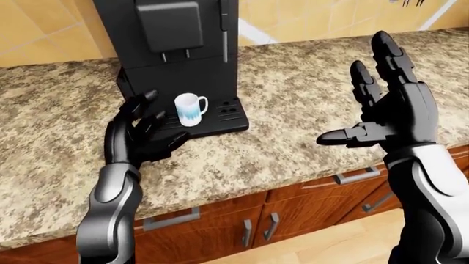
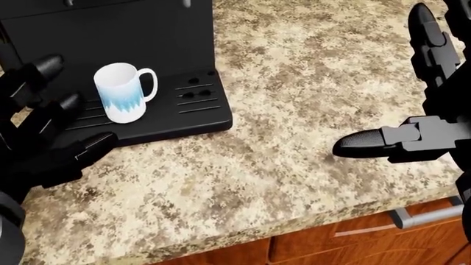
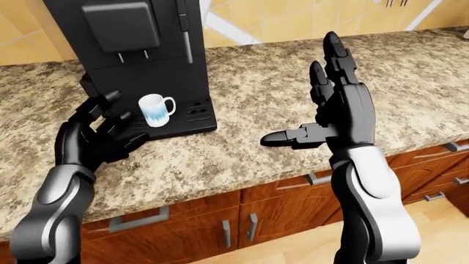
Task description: Pick the mug from under the coffee machine dispenser and place it on the counter.
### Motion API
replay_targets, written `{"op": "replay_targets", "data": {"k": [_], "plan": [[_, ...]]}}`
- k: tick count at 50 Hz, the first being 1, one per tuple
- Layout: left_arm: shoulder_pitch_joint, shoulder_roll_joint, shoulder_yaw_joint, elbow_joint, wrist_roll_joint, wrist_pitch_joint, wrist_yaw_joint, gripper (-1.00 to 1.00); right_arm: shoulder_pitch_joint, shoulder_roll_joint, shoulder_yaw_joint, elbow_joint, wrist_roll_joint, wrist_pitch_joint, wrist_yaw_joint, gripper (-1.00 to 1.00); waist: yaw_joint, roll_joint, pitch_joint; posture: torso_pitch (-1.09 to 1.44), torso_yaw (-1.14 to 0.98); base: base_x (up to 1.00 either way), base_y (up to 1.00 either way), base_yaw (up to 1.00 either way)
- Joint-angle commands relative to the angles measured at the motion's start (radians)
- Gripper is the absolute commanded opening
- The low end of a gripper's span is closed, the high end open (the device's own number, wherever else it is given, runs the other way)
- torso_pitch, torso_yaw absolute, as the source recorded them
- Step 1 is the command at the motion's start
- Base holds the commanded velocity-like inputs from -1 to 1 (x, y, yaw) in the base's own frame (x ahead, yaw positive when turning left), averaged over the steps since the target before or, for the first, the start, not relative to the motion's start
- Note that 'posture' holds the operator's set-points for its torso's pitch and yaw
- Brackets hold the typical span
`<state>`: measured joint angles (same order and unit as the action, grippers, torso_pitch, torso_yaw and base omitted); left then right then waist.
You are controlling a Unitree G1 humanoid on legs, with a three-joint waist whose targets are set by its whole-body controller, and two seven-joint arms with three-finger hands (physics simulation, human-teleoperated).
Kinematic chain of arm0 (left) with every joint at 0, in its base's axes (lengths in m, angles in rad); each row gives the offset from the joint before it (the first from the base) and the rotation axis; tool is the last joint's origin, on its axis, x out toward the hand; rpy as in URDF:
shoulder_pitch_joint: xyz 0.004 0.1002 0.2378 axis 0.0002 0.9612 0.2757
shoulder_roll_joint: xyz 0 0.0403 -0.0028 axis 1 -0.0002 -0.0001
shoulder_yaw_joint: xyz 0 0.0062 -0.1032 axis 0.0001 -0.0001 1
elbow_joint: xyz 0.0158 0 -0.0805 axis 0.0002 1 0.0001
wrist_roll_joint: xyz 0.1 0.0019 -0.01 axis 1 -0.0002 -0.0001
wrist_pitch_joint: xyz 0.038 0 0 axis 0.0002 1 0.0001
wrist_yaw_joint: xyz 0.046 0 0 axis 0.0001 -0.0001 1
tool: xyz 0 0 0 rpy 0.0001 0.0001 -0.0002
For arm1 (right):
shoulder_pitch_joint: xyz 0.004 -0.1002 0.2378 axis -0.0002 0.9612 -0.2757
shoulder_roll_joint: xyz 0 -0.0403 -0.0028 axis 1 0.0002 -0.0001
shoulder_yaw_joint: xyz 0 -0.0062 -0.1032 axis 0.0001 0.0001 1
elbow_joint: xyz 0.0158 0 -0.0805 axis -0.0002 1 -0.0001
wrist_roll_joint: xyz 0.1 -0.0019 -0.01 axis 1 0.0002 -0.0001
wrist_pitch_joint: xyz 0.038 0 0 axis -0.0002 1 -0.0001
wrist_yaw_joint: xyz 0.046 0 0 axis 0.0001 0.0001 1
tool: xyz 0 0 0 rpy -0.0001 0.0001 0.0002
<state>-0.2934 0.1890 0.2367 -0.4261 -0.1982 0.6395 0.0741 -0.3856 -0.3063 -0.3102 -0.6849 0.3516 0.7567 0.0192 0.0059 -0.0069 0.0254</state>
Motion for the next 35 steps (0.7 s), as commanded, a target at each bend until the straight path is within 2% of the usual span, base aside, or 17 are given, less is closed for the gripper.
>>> {"op": "replay_targets", "data": {"k": [1, 9, 22, 27, 35], "plan": [[-0.022, 0.007, 0.004, -0.035, 0.002, -0.031, 0.000, 0.47, -0.022, -0.010, -0.010, -0.028, 0.001, -0.028, 0.000, 1.00, 0.000, 0.000, -0.020, 0.00, 0.00, 0.00, 0.00, 0.00], [-0.048, 0.005, -0.008, -0.026, -0.001, -0.023, 0.008, 0.51, -0.026, -0.014, -0.015, -0.031, 0.008, -0.021, -0.003, 1.00, 0.001, -0.002, -0.021, 0.00, 0.00, 0.00, 0.00, 0.00], [-0.132, 0.006, -0.043, 0.039, 0.011, -0.030, 0.004, 0.43, -0.032, -0.019, -0.014, -0.025, 0.015, -0.023, -0.010, 1.00, 0.002, -0.005, -0.020, 0.00, 0.00, 0.00, 0.00, 0.00], [-0.137, 0.000, -0.053, 0.064, 0.019, -0.049, 0.003, 0.50, -0.029, -0.018, -0.014, -0.029, 0.016, -0.022, -0.009, 1.00, 0.002, -0.005, -0.020, 0.00, 0.00, 0.00, 0.00, 0.00], [-0.167, -0.013, -0.069, 0.098, 0.029, -0.060, 0.007, 0.49, -0.027, -0.018, -0.017, -0.036, 0.021, -0.018, -0.008, 1.00, 0.002, -0.007, -0.020, 0.00, 0.00, 0.00, 0.00, 0.00]]}}
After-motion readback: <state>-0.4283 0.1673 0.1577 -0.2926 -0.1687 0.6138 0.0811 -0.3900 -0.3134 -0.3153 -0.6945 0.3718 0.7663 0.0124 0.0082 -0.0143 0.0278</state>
